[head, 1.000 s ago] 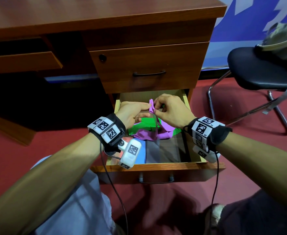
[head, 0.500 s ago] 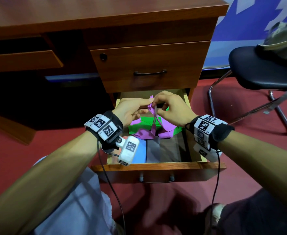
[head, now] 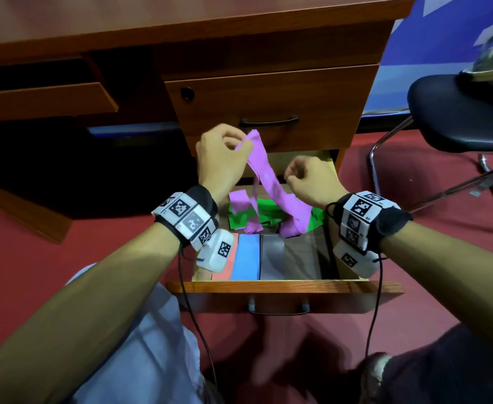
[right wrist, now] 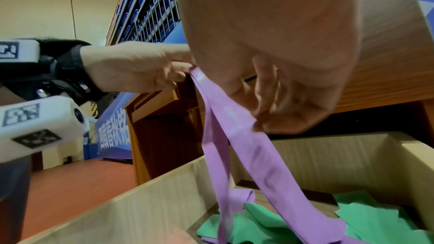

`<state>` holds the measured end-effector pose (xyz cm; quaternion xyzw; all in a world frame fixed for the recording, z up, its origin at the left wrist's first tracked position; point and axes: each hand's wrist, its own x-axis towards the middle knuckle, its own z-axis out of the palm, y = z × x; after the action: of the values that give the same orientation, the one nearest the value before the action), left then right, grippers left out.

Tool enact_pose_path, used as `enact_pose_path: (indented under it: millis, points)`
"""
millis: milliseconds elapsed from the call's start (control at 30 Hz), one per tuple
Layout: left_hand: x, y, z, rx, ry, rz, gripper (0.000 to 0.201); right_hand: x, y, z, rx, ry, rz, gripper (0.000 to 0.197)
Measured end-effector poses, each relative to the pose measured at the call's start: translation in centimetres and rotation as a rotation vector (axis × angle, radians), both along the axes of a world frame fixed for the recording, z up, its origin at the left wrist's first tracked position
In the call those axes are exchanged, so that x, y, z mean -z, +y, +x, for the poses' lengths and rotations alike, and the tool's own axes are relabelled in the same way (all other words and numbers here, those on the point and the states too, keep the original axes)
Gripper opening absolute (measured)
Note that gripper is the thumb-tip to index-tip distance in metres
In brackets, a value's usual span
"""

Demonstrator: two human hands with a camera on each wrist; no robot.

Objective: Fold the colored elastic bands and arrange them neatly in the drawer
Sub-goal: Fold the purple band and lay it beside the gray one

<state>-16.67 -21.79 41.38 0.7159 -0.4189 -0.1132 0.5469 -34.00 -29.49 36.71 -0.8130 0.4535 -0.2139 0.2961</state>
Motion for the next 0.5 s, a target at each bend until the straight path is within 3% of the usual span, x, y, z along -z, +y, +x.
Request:
enact_pose_path:
  millis: [100,200,367,500]
  points:
    - [-0.8,-0.2,1.2,-0.079,-0.027,-0.217,0.012,1.5,-0.4,-0.2,0.027,0.229,0.216,0.016]
    - [-0.8,-0.6,2.5,-0.141,0.014,-0.320,0.013,3.9,-0.6,-0.1,-0.011,0.413,0.380,0.020]
    - [0.1,-1.0,3.5,-0.145,0.064,-0.248,0.012,6.5,-1.0,0.8,-0.027,0.613,0.474,0.019]
    - [1.1,-1.1,3.6,-0.110,0.127,-0.144,0.009,7.7,-1.1,1.9,-0.008,0.650,0.488,0.035]
